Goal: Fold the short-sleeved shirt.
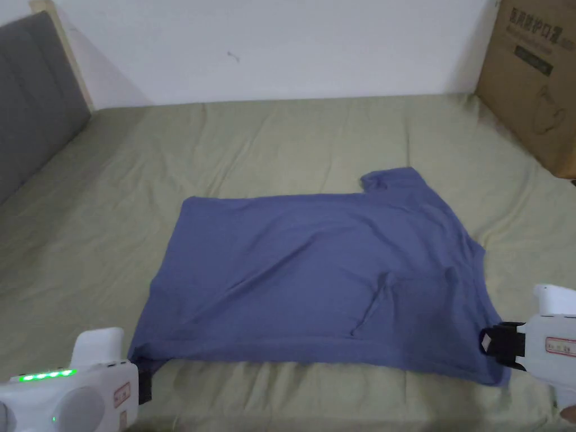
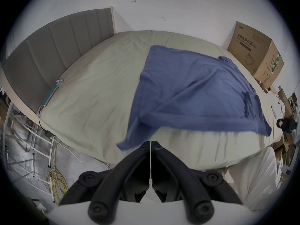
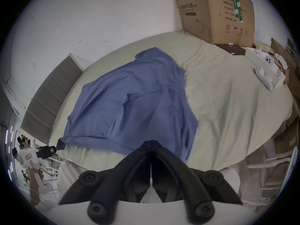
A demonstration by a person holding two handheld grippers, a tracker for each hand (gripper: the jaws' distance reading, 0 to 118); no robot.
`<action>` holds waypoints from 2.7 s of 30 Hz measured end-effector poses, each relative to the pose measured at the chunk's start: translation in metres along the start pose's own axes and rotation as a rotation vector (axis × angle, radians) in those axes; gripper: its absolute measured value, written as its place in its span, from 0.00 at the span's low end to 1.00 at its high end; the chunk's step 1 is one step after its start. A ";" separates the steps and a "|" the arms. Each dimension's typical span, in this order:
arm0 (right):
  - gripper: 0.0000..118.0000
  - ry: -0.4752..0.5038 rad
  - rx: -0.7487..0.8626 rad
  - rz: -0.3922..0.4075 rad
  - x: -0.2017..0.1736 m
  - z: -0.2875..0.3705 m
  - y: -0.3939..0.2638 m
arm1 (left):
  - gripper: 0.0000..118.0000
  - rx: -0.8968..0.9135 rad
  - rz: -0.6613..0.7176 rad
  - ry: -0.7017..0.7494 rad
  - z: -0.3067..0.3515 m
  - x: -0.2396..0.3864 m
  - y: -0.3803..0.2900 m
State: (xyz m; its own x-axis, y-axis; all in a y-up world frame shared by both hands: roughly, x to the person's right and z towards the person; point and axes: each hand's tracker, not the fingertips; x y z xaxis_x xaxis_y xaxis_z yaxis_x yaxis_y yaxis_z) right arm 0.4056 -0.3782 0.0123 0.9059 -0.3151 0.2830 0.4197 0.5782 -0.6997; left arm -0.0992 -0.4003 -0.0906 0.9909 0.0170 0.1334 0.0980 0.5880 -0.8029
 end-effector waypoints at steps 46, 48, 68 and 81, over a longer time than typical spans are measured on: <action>0.03 -0.096 -0.095 0.024 0.035 -0.027 0.017 | 0.04 -0.046 0.013 0.039 -0.039 -0.017 0.054; 0.03 -0.094 -0.080 -0.004 0.036 -0.022 0.027 | 0.04 -0.044 0.006 0.049 -0.037 -0.019 0.062; 0.19 -0.176 -0.188 -0.094 0.029 -0.140 0.184 | 0.20 -0.091 -0.180 0.091 -0.131 0.014 0.212; 0.04 -0.089 -0.041 -0.053 0.001 -0.085 0.132 | 0.38 -0.064 -0.009 -0.042 -0.059 -0.021 0.145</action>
State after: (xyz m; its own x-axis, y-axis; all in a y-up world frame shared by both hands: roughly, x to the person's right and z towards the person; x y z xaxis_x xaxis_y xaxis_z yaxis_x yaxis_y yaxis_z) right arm 0.4571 -0.3659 -0.1360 0.8847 -0.2752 0.3762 0.4661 0.5309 -0.7078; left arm -0.1008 -0.3635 -0.2443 0.9853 0.0466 0.1645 0.1144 0.5354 -0.8368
